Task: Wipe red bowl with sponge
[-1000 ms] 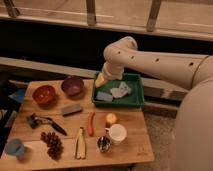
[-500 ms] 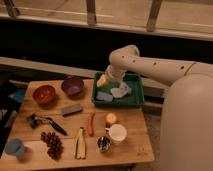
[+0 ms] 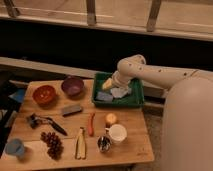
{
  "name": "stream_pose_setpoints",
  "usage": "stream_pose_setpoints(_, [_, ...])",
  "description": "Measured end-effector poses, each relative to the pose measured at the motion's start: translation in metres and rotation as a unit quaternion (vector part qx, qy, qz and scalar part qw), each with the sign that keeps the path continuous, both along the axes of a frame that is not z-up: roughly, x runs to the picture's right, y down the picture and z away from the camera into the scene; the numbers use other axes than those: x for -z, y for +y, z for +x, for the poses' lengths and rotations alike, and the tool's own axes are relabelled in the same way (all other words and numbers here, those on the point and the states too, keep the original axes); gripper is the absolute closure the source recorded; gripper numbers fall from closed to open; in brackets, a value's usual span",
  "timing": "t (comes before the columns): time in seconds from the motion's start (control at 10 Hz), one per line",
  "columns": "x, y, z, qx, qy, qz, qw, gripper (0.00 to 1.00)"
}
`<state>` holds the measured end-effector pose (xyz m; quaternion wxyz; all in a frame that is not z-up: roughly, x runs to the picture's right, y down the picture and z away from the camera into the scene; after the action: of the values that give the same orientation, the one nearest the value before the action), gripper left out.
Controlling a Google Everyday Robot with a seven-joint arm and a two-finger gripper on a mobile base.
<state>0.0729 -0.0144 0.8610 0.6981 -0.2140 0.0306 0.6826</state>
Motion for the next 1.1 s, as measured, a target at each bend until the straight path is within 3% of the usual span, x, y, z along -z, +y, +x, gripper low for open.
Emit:
stream_pose_setpoints(0.3, [-0.004,0.004,0.002,0.004,0.006,-0.009,0.9999,0.20])
stream_pose_setpoints(1.1, [-0.061,0.045,0.003,-0.001,0.007,-0.073,0.9973,0.20])
